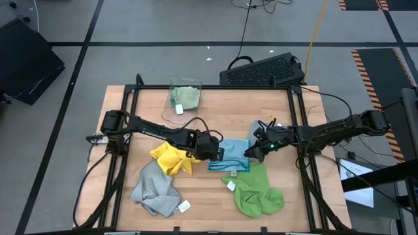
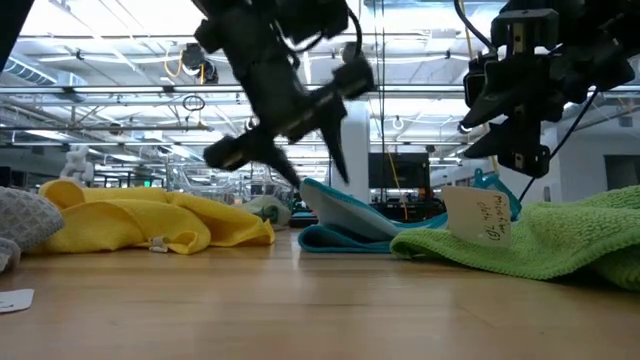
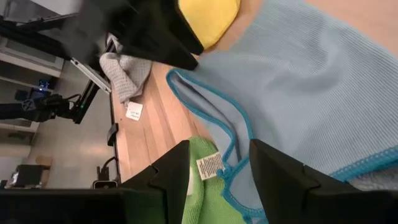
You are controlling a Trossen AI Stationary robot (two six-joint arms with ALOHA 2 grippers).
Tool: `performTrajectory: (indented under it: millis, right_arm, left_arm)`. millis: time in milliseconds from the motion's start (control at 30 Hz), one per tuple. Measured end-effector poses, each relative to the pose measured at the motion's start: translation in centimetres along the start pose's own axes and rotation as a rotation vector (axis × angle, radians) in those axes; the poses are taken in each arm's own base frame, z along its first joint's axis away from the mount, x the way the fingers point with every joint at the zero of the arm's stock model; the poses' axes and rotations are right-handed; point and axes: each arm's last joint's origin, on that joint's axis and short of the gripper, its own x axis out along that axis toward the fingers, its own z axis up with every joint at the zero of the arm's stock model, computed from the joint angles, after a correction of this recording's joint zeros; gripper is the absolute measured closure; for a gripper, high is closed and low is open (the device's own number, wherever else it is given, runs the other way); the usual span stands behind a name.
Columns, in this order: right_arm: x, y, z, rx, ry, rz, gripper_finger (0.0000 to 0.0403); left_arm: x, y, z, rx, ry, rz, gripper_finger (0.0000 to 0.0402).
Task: Fold microfiber towels
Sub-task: Fold the blue microfiber cloth
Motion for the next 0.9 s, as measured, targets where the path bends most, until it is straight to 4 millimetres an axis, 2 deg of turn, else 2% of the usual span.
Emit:
performTrajectory:
  millis: [200,333,433,533,700,800,900]
  right_arm:
    - [0.0,0.2,-0.1,-0.017,0.012,0.018,0.0243]
    - [0.1,0.4,-0.3,0.005,0.013,0.035,0.0243]
    - [0.5,1.2,0.1,0.033,-0.064,0.046,0.0243]
    - [2.3,1.9,0.6,0.022,-0.100,-0.039,0.0243]
    - [6.8,3.9,1.9,-0.089,0.003,0.009,0.0247]
    - [9.2,4.2,1.7,-0.114,0.090,0.005,0.0262]
    - [10.6,4.3,1.3,-0.123,0.114,0.001,0.0283]
  left_arm:
    - [1.9,0.8,1.0,-0.040,0.002,0.043,0.0164]
    - [1.6,0.8,1.6,-0.053,-0.005,0.038,0.0154]
    - [1.2,0.6,2.0,-0.066,-0.029,0.020,0.0161]
    - [1.3,0.8,2.6,-0.082,-0.040,0.028,0.0175]
    - [2.1,1.5,3.6,-0.089,-0.056,0.063,0.0204]
    - [2.0,1.4,4.2,-0.078,-0.066,0.048,0.0218]
    - [2.2,1.6,4.5,-0.070,-0.089,0.066,0.0228]
